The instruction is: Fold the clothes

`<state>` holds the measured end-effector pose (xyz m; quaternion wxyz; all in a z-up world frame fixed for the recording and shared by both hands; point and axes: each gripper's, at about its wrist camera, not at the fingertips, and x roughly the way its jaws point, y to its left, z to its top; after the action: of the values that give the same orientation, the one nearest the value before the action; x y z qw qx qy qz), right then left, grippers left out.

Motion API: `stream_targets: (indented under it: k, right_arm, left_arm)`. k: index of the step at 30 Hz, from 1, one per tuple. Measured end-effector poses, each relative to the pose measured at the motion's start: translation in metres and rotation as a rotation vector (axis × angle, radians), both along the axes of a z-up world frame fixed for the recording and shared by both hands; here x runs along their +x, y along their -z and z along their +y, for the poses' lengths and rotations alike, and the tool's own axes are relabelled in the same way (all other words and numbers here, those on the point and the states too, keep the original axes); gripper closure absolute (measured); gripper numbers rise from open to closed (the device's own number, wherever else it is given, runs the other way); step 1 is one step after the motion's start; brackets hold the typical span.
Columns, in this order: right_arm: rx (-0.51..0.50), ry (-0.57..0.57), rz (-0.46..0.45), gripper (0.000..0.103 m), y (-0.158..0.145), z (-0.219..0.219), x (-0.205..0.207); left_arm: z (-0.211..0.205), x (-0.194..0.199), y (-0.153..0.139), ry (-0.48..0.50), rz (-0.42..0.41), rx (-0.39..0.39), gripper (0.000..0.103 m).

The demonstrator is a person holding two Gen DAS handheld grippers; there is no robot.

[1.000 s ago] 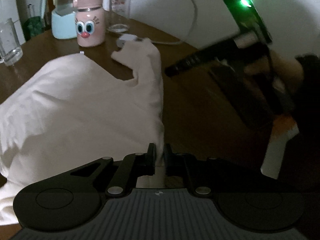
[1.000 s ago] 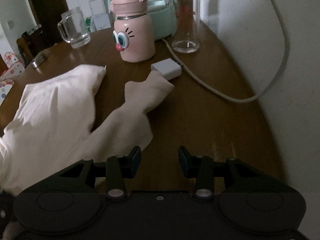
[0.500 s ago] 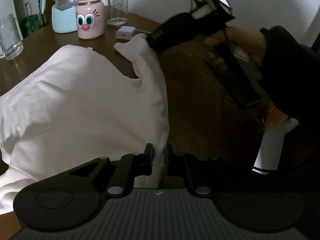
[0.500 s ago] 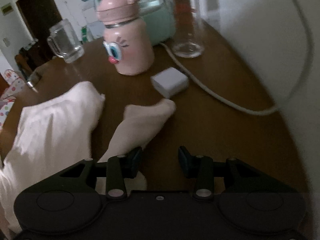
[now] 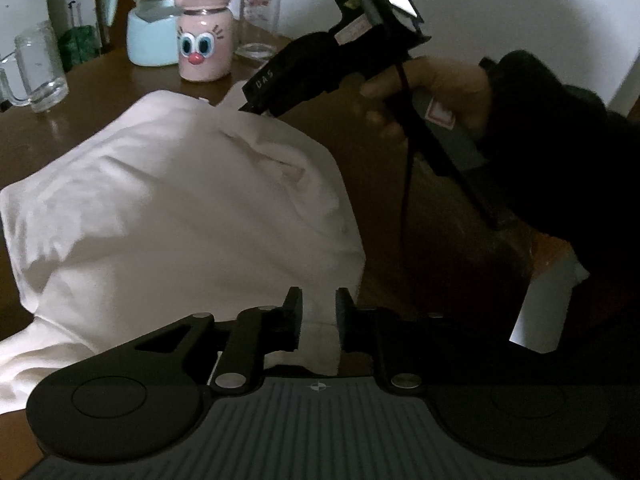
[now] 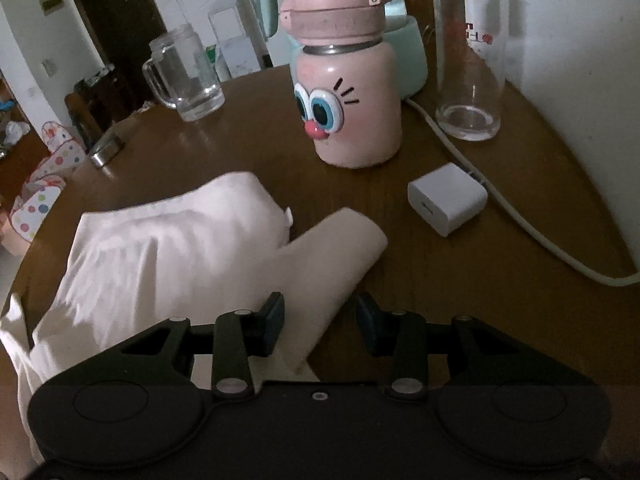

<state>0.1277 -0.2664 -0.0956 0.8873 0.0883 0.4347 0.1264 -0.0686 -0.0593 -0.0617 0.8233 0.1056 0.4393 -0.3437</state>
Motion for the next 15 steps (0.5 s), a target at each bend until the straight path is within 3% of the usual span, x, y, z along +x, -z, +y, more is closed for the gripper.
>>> stream_targets:
  k: [3, 4, 5, 6, 8, 15]
  right_arm:
    - [0.01, 0.023, -0.004, 0.061, 0.004, -0.002, 0.006]
    - [0.014, 0.027, -0.008, 0.067, 0.005, -0.002, 0.007]
    - [0.015, 0.028, -0.004, 0.086, 0.006, -0.002, 0.008]
    - [0.016, 0.029, -0.002, 0.092, 0.006, -0.002, 0.009]
    - [-0.006, 0.028, -0.02, 0.096, 0.004, 0.0, 0.007]
    - [-0.243, 0.068, -0.126, 0.096, -0.021, -0.014, -0.012]
  left_arm:
    - [0.013, 0.002, -0.005, -0.052, -0.021, -0.009, 0.077]
    - [0.018, 0.004, -0.006, -0.079, -0.025, -0.013, 0.075]
    - [0.022, 0.005, -0.005, -0.094, -0.026, -0.012, 0.074]
    - [0.026, 0.007, -0.005, -0.115, -0.025, -0.009, 0.074]
    - [0.037, 0.011, -0.003, -0.167, -0.021, -0.001, 0.074]
    - [0.054, 0.021, 0.002, -0.224, -0.028, 0.031, 0.073]
